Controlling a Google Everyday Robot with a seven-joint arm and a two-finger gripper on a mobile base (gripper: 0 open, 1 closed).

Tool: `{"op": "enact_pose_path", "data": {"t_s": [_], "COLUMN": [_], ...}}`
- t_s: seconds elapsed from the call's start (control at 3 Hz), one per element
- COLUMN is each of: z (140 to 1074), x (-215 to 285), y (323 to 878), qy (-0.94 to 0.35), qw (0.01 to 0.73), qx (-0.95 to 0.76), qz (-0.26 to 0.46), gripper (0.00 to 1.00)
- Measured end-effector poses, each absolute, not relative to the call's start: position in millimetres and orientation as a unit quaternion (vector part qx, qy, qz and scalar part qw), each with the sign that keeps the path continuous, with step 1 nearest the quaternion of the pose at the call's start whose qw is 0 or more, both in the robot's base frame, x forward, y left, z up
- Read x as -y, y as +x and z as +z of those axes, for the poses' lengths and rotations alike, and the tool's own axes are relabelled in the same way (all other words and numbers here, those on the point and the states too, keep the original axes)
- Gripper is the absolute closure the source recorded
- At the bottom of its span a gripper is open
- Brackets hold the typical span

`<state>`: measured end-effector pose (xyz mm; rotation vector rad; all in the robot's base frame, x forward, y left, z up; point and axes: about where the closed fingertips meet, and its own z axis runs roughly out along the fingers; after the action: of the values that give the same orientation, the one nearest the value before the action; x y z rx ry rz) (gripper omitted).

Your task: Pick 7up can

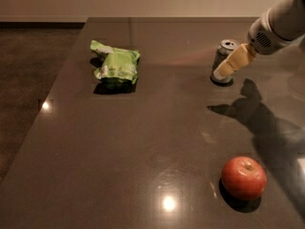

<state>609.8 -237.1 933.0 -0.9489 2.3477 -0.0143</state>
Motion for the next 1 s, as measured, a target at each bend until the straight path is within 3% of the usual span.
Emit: {"op": "enact_pose_path", "data": {"t_s": [1.0], "z": [913.1], "x": [231.1], "y": [649.8], "qy": [-0.302], "qw": [0.318], "qx": [-0.897], "qz": [0.060], "gripper": [0.00]}}
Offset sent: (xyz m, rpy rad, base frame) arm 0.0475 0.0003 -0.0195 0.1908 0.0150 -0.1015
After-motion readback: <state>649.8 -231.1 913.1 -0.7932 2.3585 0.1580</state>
